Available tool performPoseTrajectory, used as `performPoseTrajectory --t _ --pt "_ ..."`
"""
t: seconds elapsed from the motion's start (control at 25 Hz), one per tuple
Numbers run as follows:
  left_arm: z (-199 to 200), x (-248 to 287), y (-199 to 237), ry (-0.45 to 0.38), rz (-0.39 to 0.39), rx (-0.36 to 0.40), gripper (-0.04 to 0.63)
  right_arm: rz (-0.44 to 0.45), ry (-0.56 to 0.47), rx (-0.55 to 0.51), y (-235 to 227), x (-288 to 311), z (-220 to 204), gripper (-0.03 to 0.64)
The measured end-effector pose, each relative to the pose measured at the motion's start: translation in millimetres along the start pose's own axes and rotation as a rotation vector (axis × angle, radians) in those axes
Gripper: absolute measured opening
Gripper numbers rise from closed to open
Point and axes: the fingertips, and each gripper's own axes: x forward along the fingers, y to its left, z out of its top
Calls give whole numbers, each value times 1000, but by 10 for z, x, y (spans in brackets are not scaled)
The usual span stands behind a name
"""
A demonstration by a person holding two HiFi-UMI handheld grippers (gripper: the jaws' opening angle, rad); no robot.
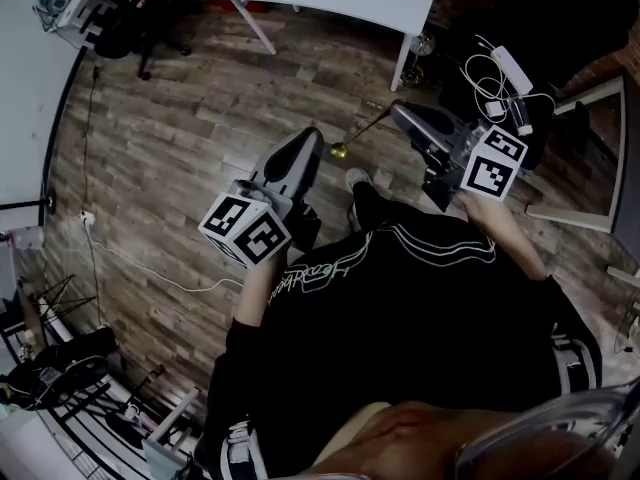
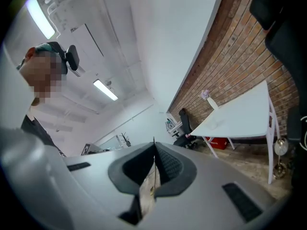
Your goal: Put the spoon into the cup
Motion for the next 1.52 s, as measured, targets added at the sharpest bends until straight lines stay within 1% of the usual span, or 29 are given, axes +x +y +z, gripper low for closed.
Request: performPoseTrajectory --t 0.24,0.36,0.48,0.64,0.76,0.92,1.2,1.52 --pt "317 651 685 22 2 -35 8 -29 5 25 -741 492 331 0" --pt "538 1039 980 43 3 -31 8 -34 3 41 -1145 748 558 0" --pt "812 1273 1190 45 6 -15 8 -20 0 42 -1400 1021 795 0" --pt "1114 1320 1401 17 31 14 8 -6 -14 28 -1539 1321 1040 0" --pt "1194 1264 1523 -4 51 9 8 -10 -23 18 -1557 1459 1123 0" --pt "1306 1279 1667 -13 52 13 8 -3 -33 -9 -1586 1601 1251 0" --pt "1575 1586 2038 -17 3 26 8 -36 -61 -29 -1890 1911 1459 0" --pt "1990 2033 2639 41 -76 30 8 -116 -116 -28 -2321 2414 1755 0"
